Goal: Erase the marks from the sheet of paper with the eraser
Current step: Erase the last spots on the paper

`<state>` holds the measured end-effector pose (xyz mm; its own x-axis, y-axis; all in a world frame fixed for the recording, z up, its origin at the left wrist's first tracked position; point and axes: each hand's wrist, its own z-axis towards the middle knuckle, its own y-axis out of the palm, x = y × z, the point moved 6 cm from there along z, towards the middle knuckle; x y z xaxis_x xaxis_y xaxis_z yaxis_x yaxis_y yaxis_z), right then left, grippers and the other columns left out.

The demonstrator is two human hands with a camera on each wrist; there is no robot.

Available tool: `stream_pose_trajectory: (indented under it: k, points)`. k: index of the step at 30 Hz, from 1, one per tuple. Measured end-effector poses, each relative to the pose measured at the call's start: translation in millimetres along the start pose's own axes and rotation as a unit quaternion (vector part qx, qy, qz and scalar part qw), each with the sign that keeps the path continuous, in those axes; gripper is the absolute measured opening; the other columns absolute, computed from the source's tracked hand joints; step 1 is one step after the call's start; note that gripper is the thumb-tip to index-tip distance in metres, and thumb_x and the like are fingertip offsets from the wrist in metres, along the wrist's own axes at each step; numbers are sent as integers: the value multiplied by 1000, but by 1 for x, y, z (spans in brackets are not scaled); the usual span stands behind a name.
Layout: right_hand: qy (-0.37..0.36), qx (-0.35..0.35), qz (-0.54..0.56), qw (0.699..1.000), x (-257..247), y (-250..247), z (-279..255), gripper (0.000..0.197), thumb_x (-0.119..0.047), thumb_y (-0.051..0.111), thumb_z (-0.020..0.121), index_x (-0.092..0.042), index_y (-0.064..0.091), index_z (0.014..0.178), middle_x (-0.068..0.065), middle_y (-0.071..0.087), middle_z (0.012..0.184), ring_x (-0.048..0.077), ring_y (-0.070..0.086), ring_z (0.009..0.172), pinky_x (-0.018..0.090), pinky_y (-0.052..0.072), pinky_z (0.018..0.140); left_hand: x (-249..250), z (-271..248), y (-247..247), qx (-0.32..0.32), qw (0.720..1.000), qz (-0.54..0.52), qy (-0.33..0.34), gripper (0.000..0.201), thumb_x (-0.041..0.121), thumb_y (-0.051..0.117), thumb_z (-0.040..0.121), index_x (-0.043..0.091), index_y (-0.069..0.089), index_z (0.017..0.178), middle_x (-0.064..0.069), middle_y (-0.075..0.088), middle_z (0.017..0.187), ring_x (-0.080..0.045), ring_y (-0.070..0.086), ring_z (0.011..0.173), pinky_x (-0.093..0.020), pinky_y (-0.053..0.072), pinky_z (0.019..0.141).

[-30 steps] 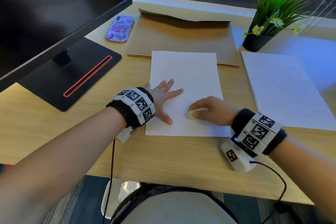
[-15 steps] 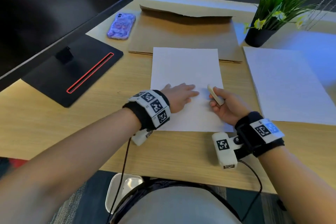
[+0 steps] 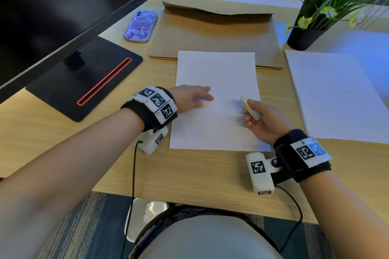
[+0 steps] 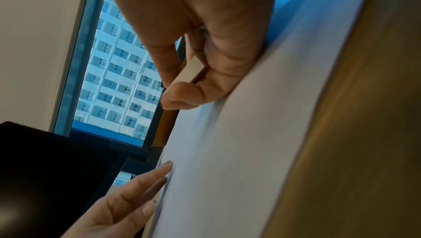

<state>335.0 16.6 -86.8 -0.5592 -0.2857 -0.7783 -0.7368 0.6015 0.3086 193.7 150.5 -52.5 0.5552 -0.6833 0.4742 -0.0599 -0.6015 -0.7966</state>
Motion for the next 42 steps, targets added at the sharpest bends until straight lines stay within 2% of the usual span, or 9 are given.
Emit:
stream_pose_trajectory:
  k: [4, 11, 18, 21, 25, 30, 34, 38, 42]
  points:
    - [-12, 8, -24, 1000, 0, 1, -1, 13, -17, 50, 96, -8, 59, 90, 4, 54, 71, 9, 53, 44, 17, 45, 42, -35, -10, -14, 45, 997, -3, -56, 48, 5, 46, 96, 22, 43, 141, 9, 22, 155, -15, 27, 140, -22, 19, 110]
    - [-42, 13, -91, 995, -3, 8, -4, 12, -15, 51, 95, -7, 60, 92, 6, 51, 73, 6, 53, 43, 16, 45, 43, -59, -23, -27, 120, 982, -6, -144, 66, 21, 59, 92, 22, 25, 148, -1, 21, 155, -21, 23, 141, -41, 23, 115]
    - [-41, 13, -104, 994, -3, 10, -4, 13, -14, 51, 95, -6, 60, 92, 8, 52, 72, 7, 56, 44, 16, 48, 45, -52, -1, -34, 141, 941, -157, -266, 67, 33, 60, 90, 3, 26, 139, -16, 31, 141, -32, 42, 125, -36, 39, 92]
    - [-43, 12, -102, 994, -3, 11, -5, 12, -13, 53, 93, -5, 61, 91, 9, 52, 70, 8, 57, 44, 16, 49, 45, -49, 12, -34, 121, 940, -178, -266, 60, 32, 61, 90, -2, 38, 133, -11, 49, 130, -31, 52, 116, -33, 43, 86]
    - [-44, 8, -98, 994, -3, 11, -5, 13, -12, 53, 93, -1, 60, 97, 10, 52, 69, 8, 58, 44, 17, 50, 46, -50, 18, -30, 130, 938, -184, -265, 49, 29, 65, 87, 10, 50, 130, -10, 45, 137, -26, 47, 123, -31, 40, 101]
    - [-38, 9, -90, 995, -2, 9, -6, 12, -11, 52, 94, -2, 61, 94, 11, 54, 69, 10, 60, 47, 18, 52, 48, -46, 19, -28, 146, 919, -201, -307, 83, 31, 68, 83, 9, 18, 145, -16, 16, 144, -34, 34, 129, -41, 38, 105]
    - [-36, 12, -79, 996, -1, 9, -6, 11, -9, 54, 93, -1, 61, 92, 10, 55, 64, 12, 59, 47, 20, 52, 48, -49, 22, -39, 159, 897, -212, -354, 71, 30, 63, 87, 3, 24, 140, -18, 32, 140, -35, 36, 130, -39, 36, 105]
    - [-37, 5, -78, 996, -4, 10, -6, 12, -10, 52, 94, 0, 61, 95, 9, 56, 62, 14, 59, 47, 22, 53, 50, -50, 31, -50, 171, 904, -258, -294, 34, 17, 58, 91, 1, 52, 121, -8, 58, 106, -20, 51, 98, -25, 40, 80]
    - [-42, 7, -89, 995, -10, 8, -7, 21, -18, 46, 98, -5, 56, 85, 5, 50, 63, 12, 53, 47, 24, 48, 48, -43, 23, -61, 201, 893, -326, -237, 38, 19, 58, 93, 2, 54, 126, -12, 58, 125, -29, 55, 113, -30, 43, 86]
